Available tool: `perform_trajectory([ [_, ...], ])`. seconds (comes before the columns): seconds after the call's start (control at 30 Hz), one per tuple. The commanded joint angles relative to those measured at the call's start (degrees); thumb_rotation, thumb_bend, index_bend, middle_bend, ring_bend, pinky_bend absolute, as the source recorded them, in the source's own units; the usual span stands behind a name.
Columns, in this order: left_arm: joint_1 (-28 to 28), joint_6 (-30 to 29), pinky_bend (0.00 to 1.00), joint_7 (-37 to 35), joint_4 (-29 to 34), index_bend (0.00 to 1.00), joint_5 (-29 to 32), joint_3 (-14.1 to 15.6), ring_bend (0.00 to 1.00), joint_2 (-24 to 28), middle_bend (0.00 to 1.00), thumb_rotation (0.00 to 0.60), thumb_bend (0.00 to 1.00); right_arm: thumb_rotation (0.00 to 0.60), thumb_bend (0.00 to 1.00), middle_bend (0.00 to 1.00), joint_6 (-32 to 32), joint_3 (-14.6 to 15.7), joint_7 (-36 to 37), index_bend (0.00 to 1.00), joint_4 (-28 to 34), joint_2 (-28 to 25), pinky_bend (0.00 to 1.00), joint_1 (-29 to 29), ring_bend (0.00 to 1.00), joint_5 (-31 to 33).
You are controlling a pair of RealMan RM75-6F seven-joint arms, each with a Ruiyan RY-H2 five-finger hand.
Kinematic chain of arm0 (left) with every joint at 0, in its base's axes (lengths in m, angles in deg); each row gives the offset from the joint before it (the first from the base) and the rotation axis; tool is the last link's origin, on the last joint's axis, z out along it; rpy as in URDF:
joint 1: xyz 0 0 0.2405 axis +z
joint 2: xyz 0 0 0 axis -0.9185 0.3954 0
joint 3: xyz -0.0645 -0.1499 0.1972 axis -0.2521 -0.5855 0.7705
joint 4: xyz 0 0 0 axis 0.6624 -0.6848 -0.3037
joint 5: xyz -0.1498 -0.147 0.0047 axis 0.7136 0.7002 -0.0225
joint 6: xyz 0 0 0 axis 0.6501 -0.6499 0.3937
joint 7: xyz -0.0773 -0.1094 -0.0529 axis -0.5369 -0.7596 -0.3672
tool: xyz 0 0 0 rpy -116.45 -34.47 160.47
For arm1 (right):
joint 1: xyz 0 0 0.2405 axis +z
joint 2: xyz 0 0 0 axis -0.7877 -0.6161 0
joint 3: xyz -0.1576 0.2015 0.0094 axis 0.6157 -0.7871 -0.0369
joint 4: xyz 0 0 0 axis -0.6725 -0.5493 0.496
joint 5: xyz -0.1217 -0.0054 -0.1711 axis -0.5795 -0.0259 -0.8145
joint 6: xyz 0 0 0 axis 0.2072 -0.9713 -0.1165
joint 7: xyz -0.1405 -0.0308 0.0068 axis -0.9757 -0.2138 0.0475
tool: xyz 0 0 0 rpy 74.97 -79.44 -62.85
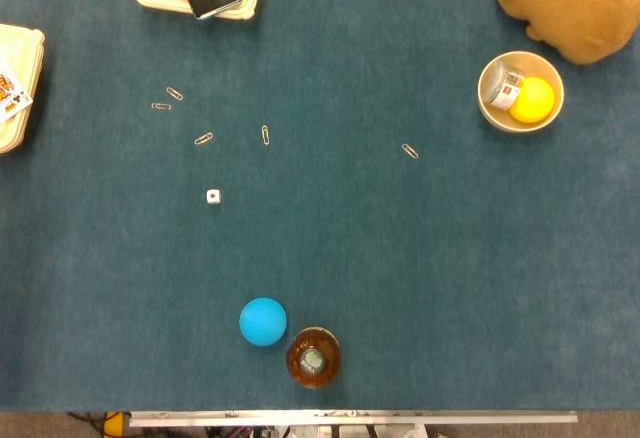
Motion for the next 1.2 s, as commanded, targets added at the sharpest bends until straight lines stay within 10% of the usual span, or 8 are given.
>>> perform_trajectory([
  [0.03, -0.1, 0.2, 0.32, 0.0, -0.1, 0.21, 0.1, 0.0, 0.26, -0.1, 0.35, 0.6, 0.46, 0.6, 0.29, 0.29, 0.1, 0.0, 0.0, 0.38, -0.1, 0.0, 0.32, 0.0, 0.17, 0.0],
  [0.67, -5.4, 7.1, 0.33, -10.8, -2.5, 0.25, -4.6, 0.1, 0.31, 4.2, 0.39, 0.6, 0.46, 0.6, 0.29, 0.29, 0.3, -0.1, -0.8, 0.38, 0.5, -0.1, 0.32, 0.3, 0.17, -0.3],
  [1.2, -19.1, 25.6, 0.8, -19.7, -4.0, 0.26, -12.8, 3.6, 0.87, 3.9, 0.96, 0.6, 0.46, 0.6, 0.29, 0.29, 2.1, -0.4, -1.8, 0.38, 0.1, 0.6, 0.32, 1.2, 0.17, 0.8],
])
